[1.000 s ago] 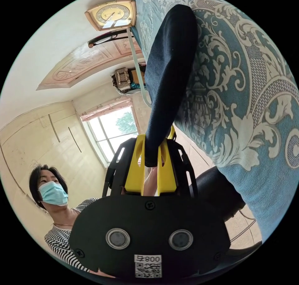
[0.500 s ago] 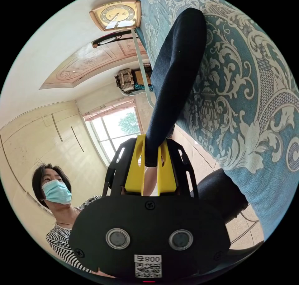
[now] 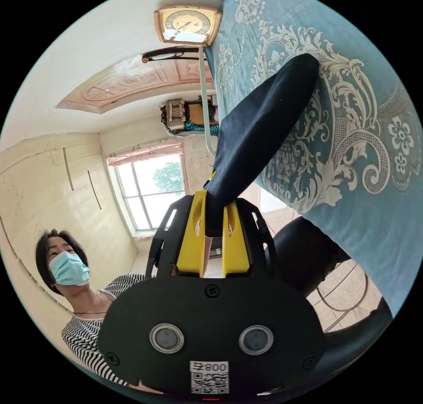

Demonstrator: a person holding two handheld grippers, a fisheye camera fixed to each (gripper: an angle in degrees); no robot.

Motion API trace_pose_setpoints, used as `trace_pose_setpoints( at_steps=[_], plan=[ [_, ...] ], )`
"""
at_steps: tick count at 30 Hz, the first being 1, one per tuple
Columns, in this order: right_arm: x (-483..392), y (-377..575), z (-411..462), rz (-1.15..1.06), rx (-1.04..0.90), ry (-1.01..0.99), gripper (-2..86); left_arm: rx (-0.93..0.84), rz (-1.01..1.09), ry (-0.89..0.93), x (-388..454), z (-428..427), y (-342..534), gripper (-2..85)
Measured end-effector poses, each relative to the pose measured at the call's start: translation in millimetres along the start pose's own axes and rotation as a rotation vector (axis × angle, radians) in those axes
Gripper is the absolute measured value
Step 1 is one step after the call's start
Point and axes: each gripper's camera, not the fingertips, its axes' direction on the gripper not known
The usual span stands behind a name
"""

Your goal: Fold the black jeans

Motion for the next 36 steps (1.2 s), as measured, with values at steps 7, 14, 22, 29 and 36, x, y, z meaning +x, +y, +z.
trace_pose_setpoints(
  at_steps=[7,14,22,29,36],
  plan=[
    [-2.0,92.7,-15.5,-0.04,0.059,0.01,4.8,-0.112,0.051,0.023,70.8,32.4,65.5,7.2],
    [12.0,205.5,-40.4,-0.073,0.167,-0.013,4.8,-0.245,0.099,0.039,143.7,92.2,136.6,7.1],
    [28.9,331.4,-82.6,-0.125,0.355,-0.021,4.7,-0.455,0.16,0.033,230.1,199.8,217.2,7.1],
    [57.8,437.8,-124.1,-0.13,0.546,-0.053,4.7,-0.65,0.219,0.012,315.7,324.9,298.7,7.1],
    [90.9,517.8,-190.2,-0.128,0.737,-0.105,4.5,-0.831,0.287,-0.03,402.2,473.7,385.2,7.1]
  ],
)
